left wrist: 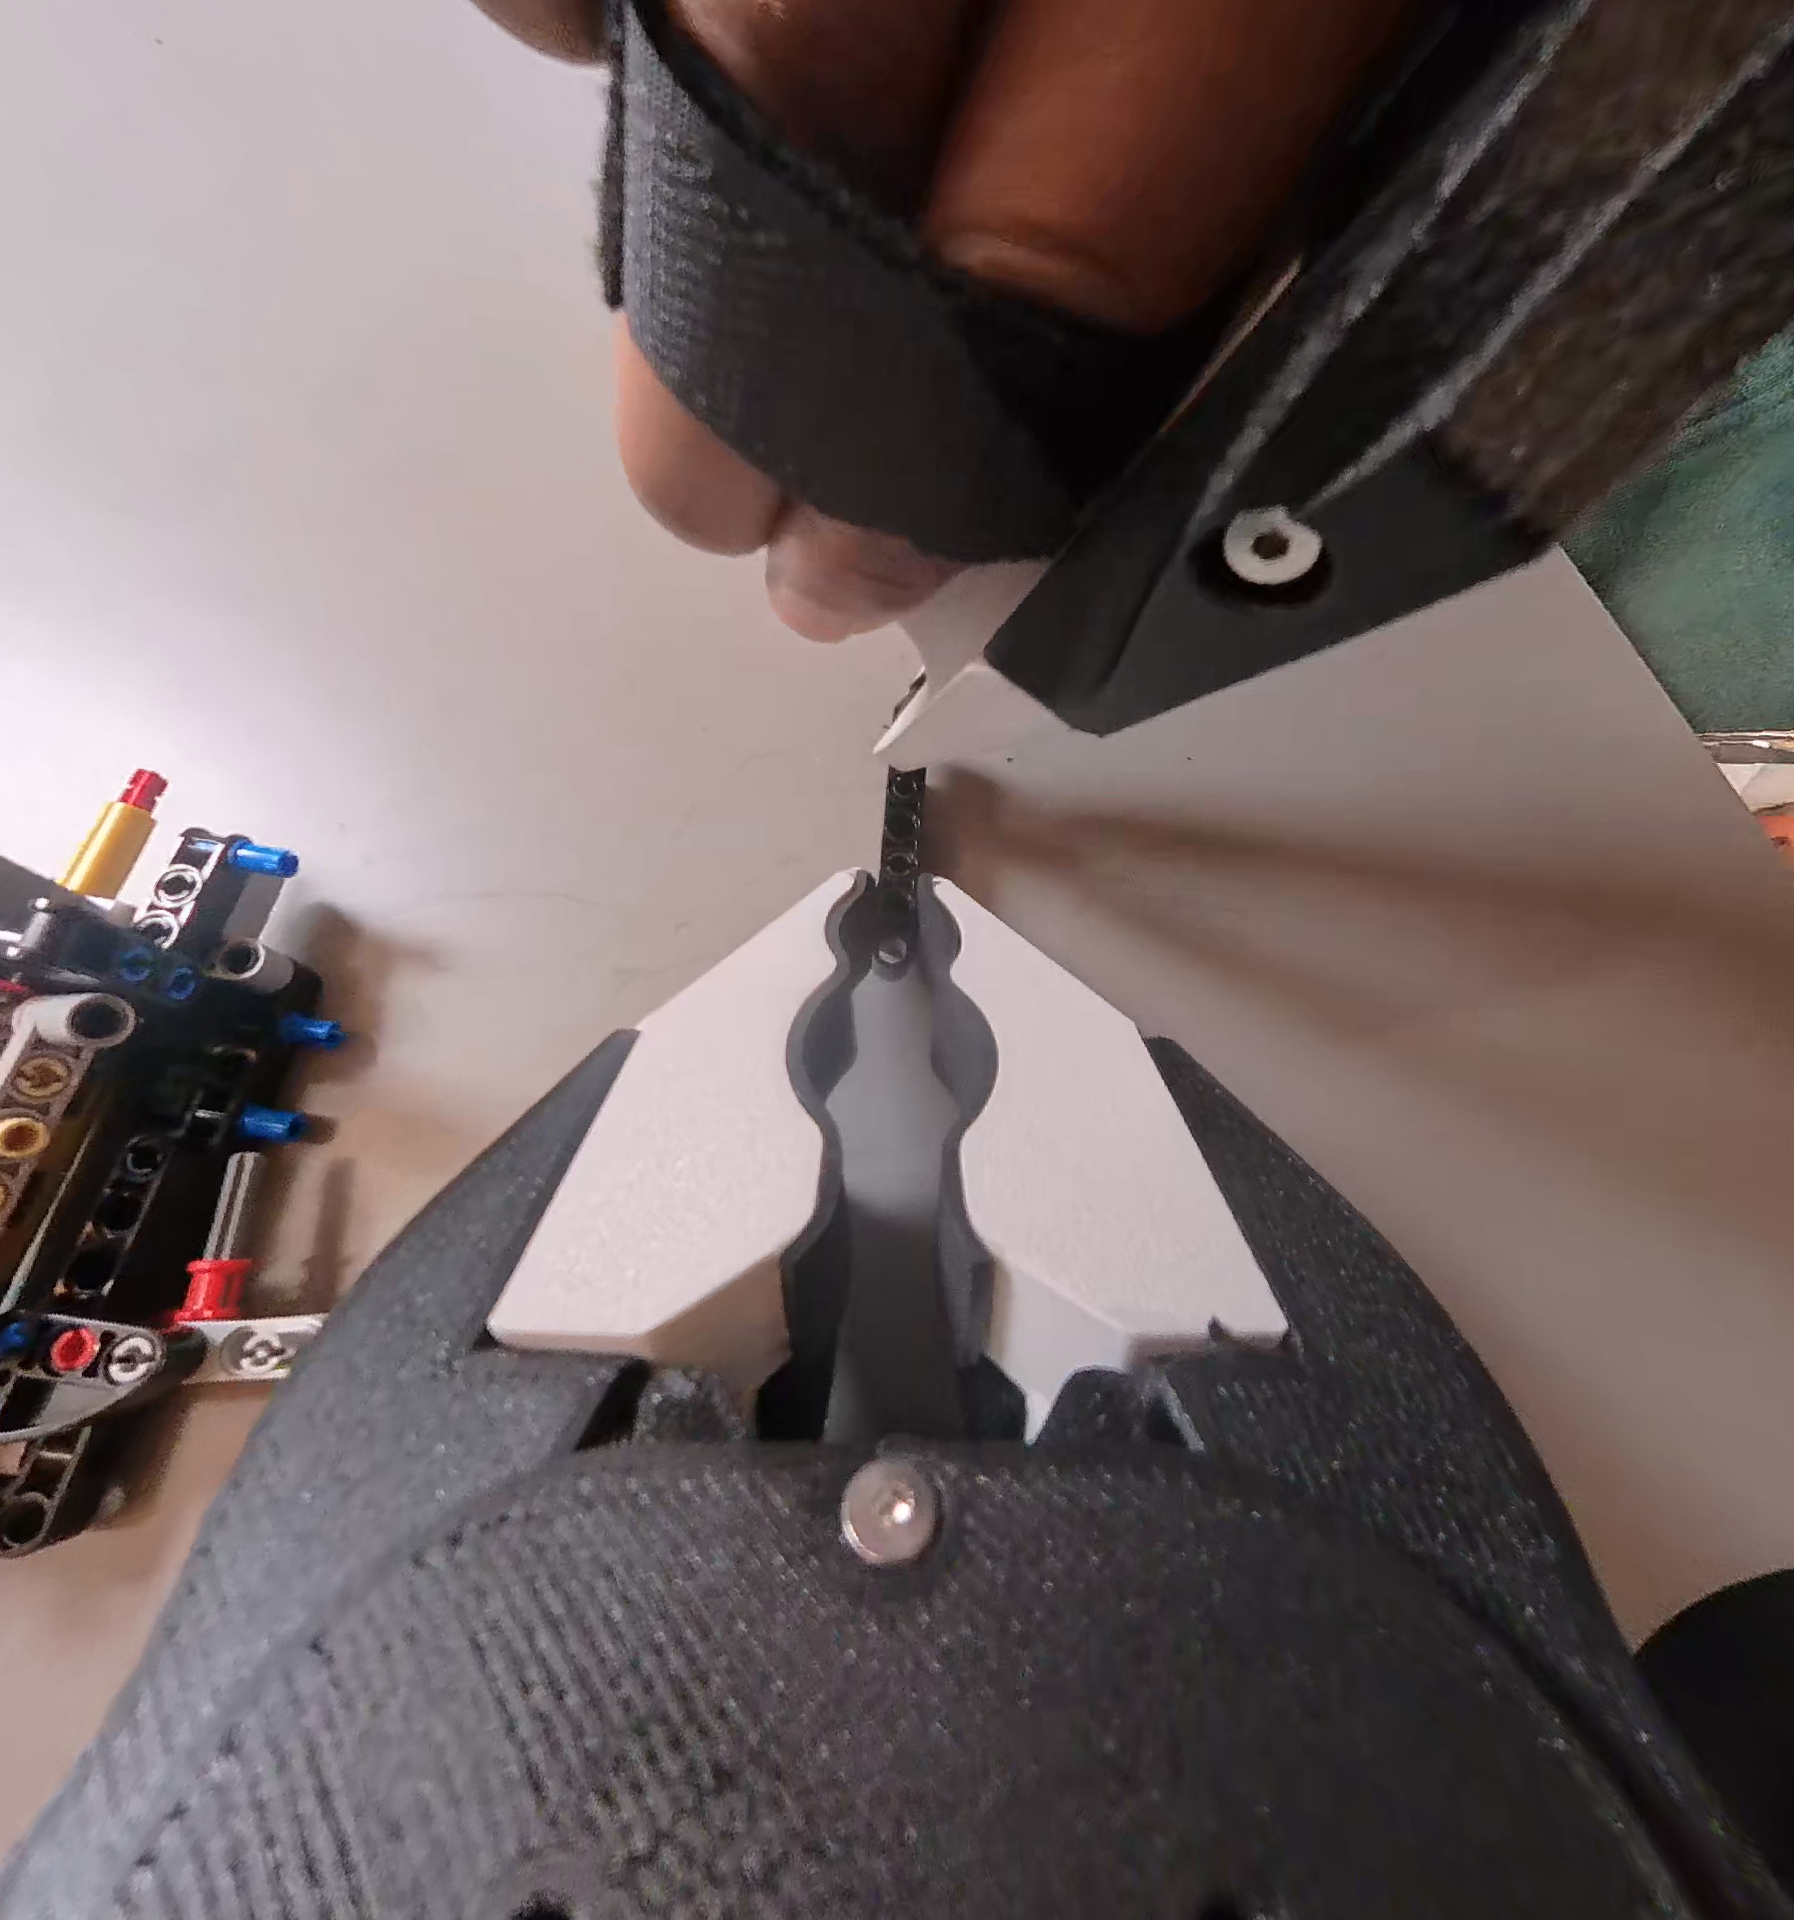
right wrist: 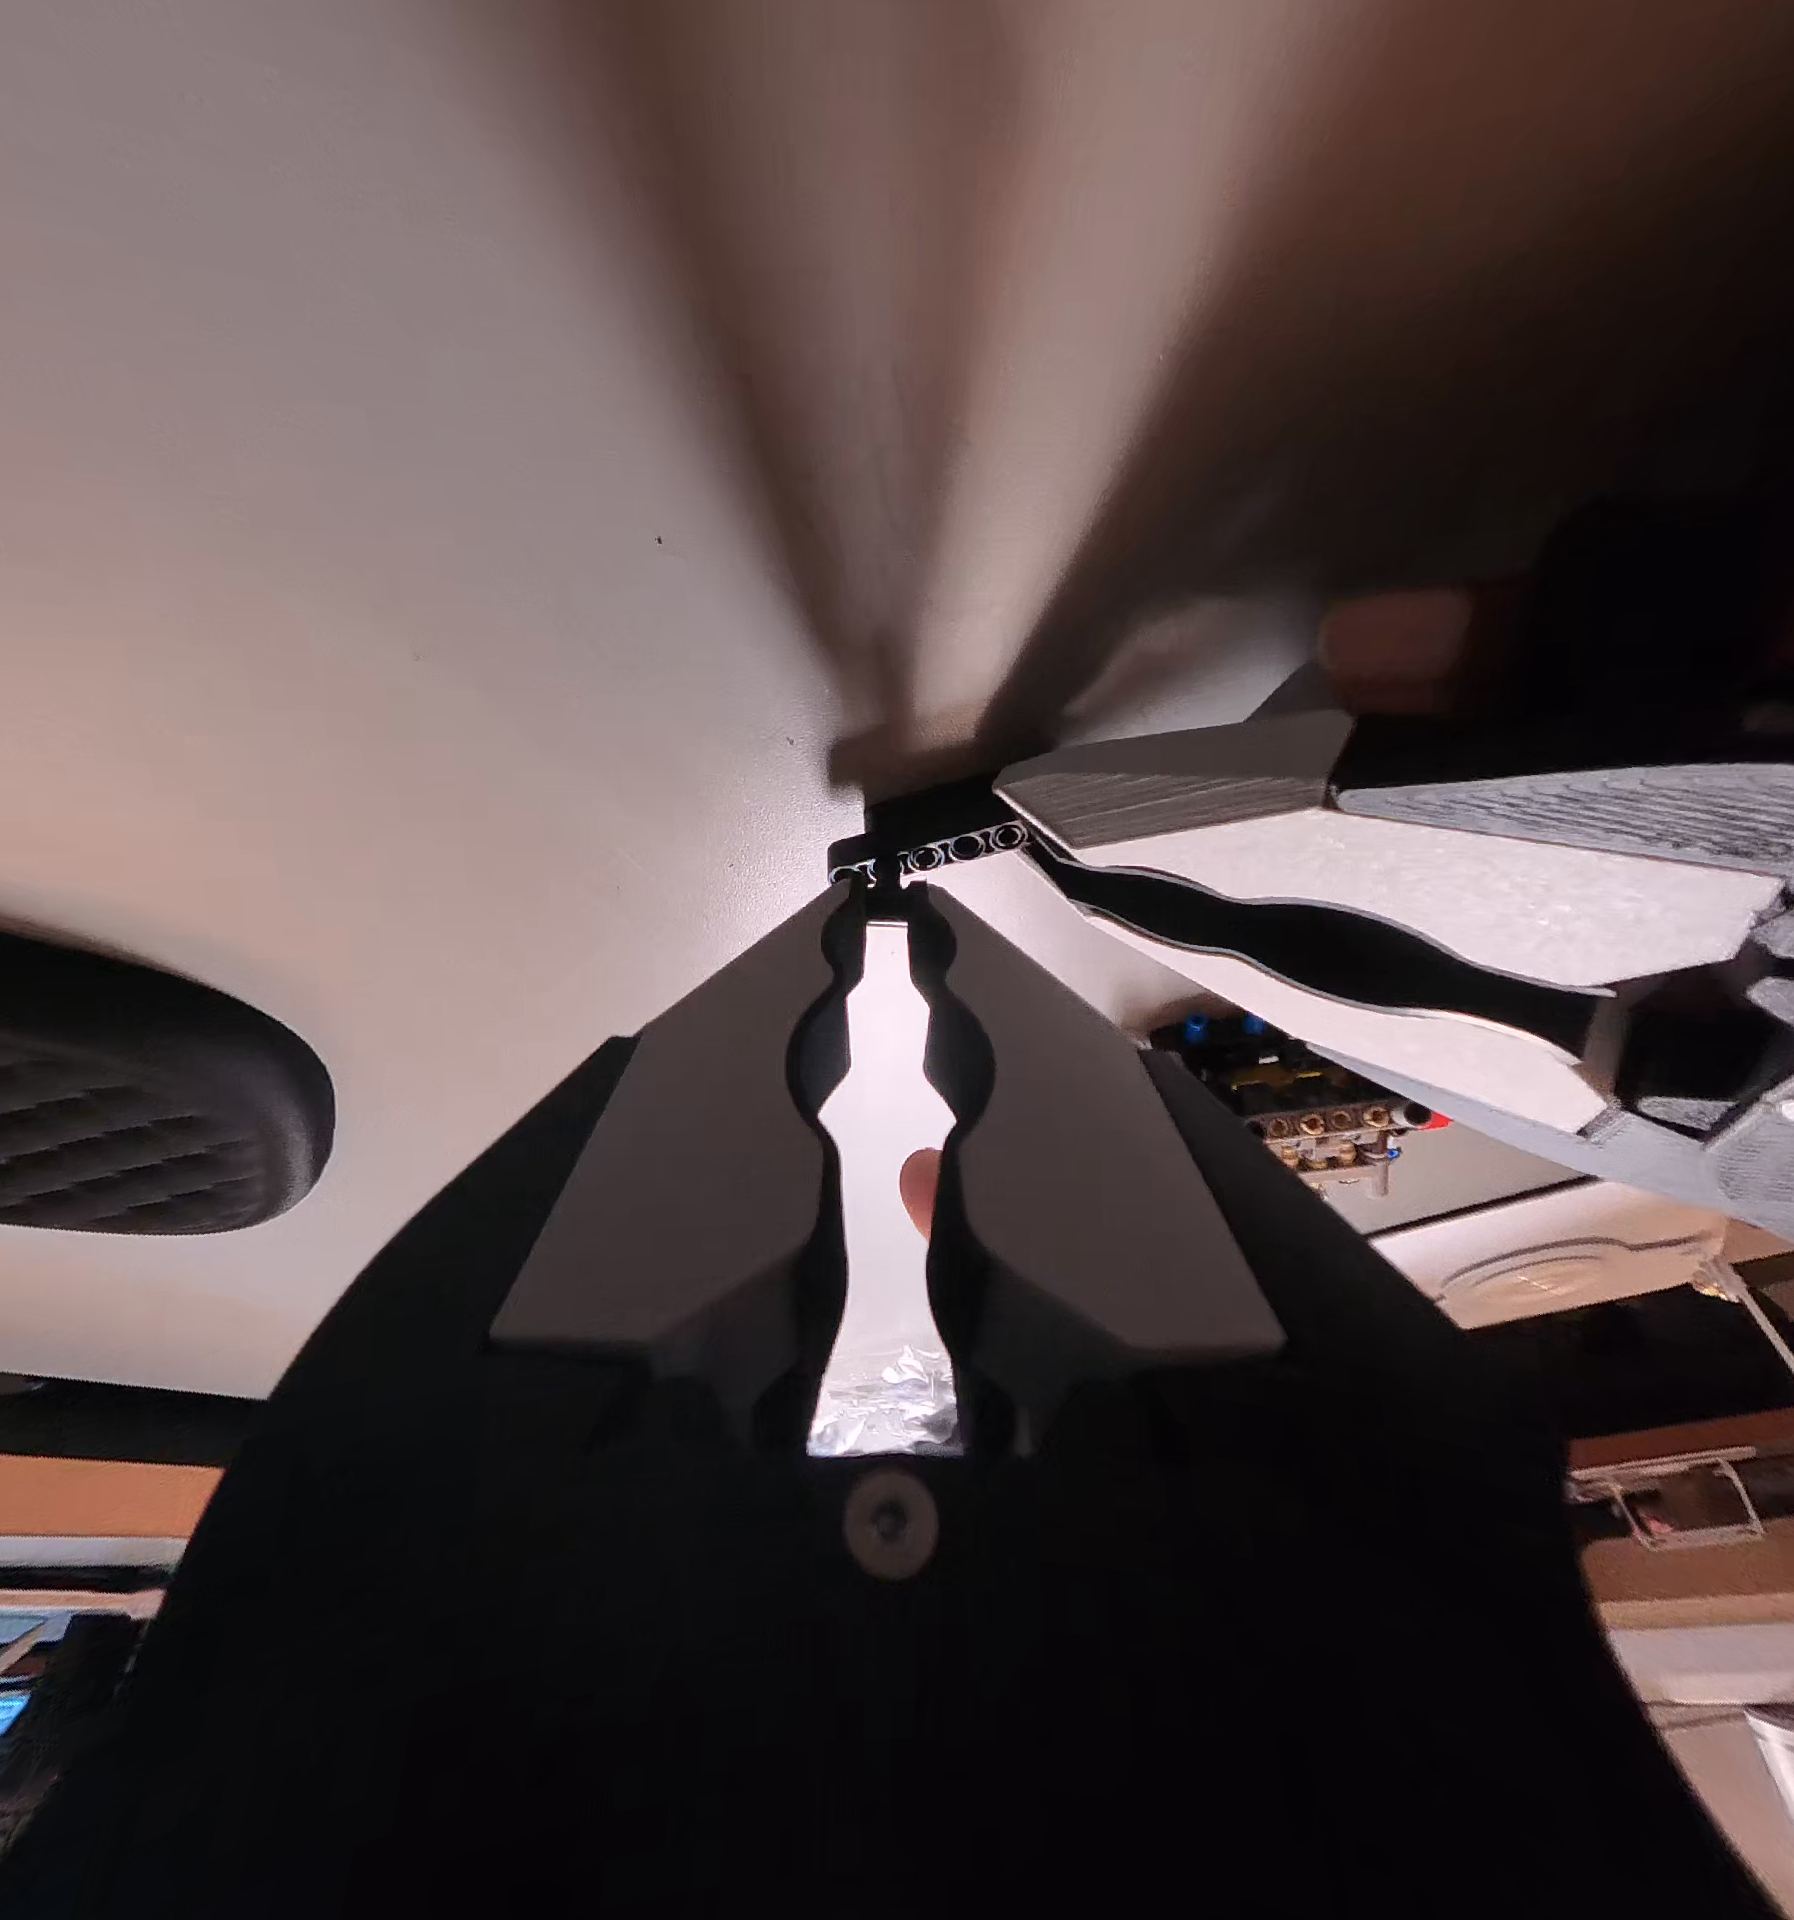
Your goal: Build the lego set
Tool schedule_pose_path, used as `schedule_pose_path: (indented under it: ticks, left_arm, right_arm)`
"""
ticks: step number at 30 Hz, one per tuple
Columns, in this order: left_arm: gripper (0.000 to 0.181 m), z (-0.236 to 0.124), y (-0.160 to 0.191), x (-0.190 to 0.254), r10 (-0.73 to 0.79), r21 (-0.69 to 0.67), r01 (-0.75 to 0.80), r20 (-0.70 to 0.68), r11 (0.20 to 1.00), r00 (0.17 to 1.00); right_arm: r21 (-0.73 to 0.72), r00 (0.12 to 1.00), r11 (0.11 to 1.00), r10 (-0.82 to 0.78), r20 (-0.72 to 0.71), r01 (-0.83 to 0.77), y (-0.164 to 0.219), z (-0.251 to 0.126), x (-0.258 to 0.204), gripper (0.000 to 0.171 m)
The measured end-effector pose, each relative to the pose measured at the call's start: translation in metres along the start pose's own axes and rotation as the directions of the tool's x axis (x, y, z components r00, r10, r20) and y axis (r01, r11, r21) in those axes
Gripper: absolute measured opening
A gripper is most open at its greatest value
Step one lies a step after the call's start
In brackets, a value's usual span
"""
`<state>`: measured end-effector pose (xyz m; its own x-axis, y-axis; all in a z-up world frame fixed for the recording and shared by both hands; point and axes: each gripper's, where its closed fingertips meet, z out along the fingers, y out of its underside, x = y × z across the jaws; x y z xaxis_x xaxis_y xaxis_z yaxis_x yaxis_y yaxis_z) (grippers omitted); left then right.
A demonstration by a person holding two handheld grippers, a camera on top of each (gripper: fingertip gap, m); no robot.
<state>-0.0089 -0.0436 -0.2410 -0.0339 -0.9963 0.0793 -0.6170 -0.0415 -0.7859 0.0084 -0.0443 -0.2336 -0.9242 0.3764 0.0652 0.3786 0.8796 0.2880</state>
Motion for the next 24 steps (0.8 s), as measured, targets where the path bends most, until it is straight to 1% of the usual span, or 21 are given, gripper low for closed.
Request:
schedule_pose_path:
  ticks: [5,10,11,13,15,18,20,24]
  left_arm:
    - [0.007,0.0001,-0.0003,-0.0004,-0.011,0.000,0.011,0.007,1.000,1.000]
    - [0.007,0.0003,-0.0005,-0.0001,-0.019,0.000,0.019,0.012,1.000,1.000]
    - [0.007,0.0003,-0.0006,-0.0001,-0.022,0.000,0.022,0.015,1.000,1.000]
    - [0.007,0.0003,-0.0005,-0.0001,-0.029,0.000,0.029,0.020,1.000,0.999]
    - [0.007,0.0003,-0.0005,-0.0001,-0.037,0.001,0.037,0.022,0.999,0.999]
    - [0.007,0.0004,-0.0006,-0.0006,-0.054,0.003,0.053,0.024,0.999,0.998]
    - [0.007,0.0005,-0.0008,-0.0007,-0.059,0.004,0.059,0.025,0.998,0.998]
    - [0.006,0.0006,-0.0009,-0.0007,-0.065,0.005,0.065,0.030,0.998,0.997]
  right_arm:
    - [0.006,0.998,0.998,0.065,0.014,-0.065,-0.0011,0.0001,0.0000,0.006]
    - [0.000,0.996,0.997,0.083,0.039,-0.083,-0.0010,0.0005,0.0001,0.006]
    - [0.007,0.994,0.995,0.100,0.043,-0.100,-0.0011,0.0006,0.0000,0.006]
    - [0.043,0.982,0.982,0.181,0.059,-0.183,-0.0012,0.0010,0.0000,0.005]
    - [0.091,0.953,0.950,0.293,0.080,-0.300,-0.0015,0.0011,0.0001,0.005]
    - [0.162,0.880,0.865,0.463,0.106,-0.475,-0.0021,0.0008,0.0006,0.005]
    - [0.186,0.836,0.814,0.537,0.117,-0.549,-0.0021,0.0008,0.0011,0.004]
    - [0.190,0.772,0.748,0.620,0.142,-0.636,-0.0016,0.0011,0.0015,0.005]
